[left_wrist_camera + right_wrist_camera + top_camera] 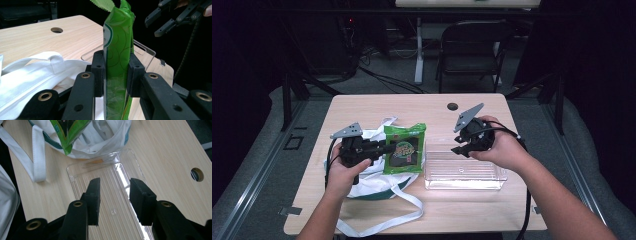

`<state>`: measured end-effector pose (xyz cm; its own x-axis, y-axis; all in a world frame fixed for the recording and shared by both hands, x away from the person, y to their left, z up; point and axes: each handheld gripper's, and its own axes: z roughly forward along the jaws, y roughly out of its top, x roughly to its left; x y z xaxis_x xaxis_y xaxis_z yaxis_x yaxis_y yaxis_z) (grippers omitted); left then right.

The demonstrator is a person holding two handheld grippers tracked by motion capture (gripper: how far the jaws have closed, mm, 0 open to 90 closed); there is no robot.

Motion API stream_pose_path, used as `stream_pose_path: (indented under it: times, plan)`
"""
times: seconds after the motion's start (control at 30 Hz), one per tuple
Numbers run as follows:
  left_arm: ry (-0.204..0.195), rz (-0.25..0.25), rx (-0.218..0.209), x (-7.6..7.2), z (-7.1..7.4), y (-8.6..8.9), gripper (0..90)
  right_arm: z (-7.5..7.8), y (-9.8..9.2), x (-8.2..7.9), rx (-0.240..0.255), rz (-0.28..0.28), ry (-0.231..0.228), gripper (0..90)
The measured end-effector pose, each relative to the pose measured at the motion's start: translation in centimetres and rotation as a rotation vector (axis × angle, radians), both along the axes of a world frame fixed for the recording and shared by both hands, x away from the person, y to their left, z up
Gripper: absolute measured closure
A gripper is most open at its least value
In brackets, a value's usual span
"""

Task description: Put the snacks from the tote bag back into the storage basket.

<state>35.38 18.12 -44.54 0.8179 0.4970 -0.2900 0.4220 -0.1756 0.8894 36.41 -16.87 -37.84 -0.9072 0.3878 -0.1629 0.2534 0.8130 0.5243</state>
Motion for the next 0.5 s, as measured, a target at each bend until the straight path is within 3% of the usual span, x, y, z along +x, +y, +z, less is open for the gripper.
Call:
stream_pose_path:
  times: [0.5]
  plan:
    - [0.0,-0.02,-0.024,-0.3,0.2,-0.4,72.9,2.1,2.0,0.7,-0.039,0.082,0.023,60.7]
